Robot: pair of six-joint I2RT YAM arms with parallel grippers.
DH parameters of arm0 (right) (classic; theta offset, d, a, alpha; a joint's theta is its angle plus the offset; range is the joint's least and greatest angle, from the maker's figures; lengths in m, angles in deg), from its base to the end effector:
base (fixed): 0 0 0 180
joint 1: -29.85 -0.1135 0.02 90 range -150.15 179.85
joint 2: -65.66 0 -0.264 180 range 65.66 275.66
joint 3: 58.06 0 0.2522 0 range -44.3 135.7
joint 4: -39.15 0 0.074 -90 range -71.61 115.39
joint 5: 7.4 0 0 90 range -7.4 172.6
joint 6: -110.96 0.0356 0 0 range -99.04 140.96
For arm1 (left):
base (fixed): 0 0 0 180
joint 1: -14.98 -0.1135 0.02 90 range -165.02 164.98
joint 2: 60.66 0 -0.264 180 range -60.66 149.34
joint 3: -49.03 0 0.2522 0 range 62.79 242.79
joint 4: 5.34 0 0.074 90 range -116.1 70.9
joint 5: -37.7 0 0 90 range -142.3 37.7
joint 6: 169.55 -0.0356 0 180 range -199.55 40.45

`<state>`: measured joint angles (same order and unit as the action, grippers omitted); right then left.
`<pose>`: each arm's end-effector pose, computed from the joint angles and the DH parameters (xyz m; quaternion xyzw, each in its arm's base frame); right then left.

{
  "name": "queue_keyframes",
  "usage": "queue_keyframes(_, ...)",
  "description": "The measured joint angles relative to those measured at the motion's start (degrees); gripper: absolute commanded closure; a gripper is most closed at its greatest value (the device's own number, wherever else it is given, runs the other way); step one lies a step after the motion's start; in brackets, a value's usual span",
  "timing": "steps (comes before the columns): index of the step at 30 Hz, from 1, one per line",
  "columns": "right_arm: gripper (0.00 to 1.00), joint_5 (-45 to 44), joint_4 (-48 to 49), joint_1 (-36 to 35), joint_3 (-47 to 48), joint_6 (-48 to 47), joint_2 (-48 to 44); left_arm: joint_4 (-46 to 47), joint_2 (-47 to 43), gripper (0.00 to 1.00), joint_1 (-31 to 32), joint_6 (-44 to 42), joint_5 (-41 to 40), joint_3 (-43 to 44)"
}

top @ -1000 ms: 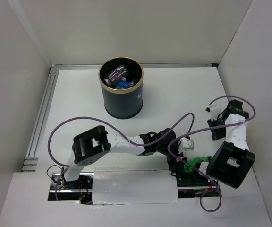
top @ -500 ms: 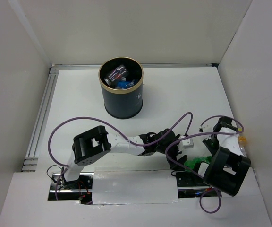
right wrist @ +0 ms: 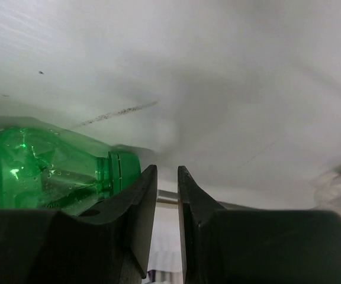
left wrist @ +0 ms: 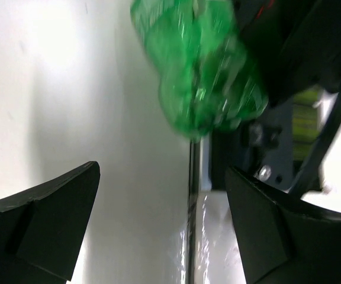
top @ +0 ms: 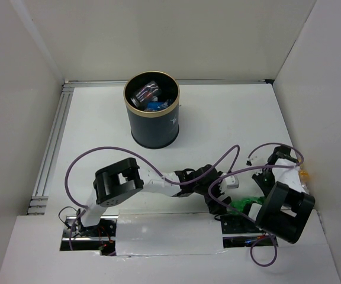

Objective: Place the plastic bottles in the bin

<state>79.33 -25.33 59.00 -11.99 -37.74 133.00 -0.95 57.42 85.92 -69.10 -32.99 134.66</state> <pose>0.1400 -0.0804 0.1564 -0.2537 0.9661 -0.0462 0.0069 0.1365 -0.4311 0.1605 0.5003 0.6868 -0.4398 0.2909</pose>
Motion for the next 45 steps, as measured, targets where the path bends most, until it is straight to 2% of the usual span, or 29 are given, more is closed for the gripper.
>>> queue_keyframes(8, 0.73, 8.1, -6.0, 0.0, 11.0, -5.8, 7.3, 0.5, -2.2, 0.00, 0.0, -1.1, -0.1, -4.7)
queue_keyframes(12, 0.73, 9.8, -8.6, -0.7, 12.6, -7.3, 9.3, -0.2, -4.7, 0.00, 0.0, -1.3, -0.5, -7.2)
queue_keyframes(27, 0.74, 2.3, -10.4, -2.3, 11.2, -7.7, 8.3, -0.2, -7.7, 0.00, 0.0, -1.5, -3.0, -7.2)
queue_keyframes(31, 0.72, 2.7, -11.2, -2.3, 11.3, -10.3, 12.8, -0.2, -7.4, 0.00, 0.0, -1.5, -3.1, -5.6)
queue_keyframes(35, 0.68, 4.7, -11.6, -2.7, 11.3, -12.5, 16.4, -0.2, -4.7, 0.00, 0.0, -1.5, -3.2, -0.3)
queue_keyframes(45, 0.65, 8.1, -11.7, -2.9, 11.8, -13.9, 16.9, -1.4, 4.2, 0.02, 0.2, -1.4, -2.7, 8.5)
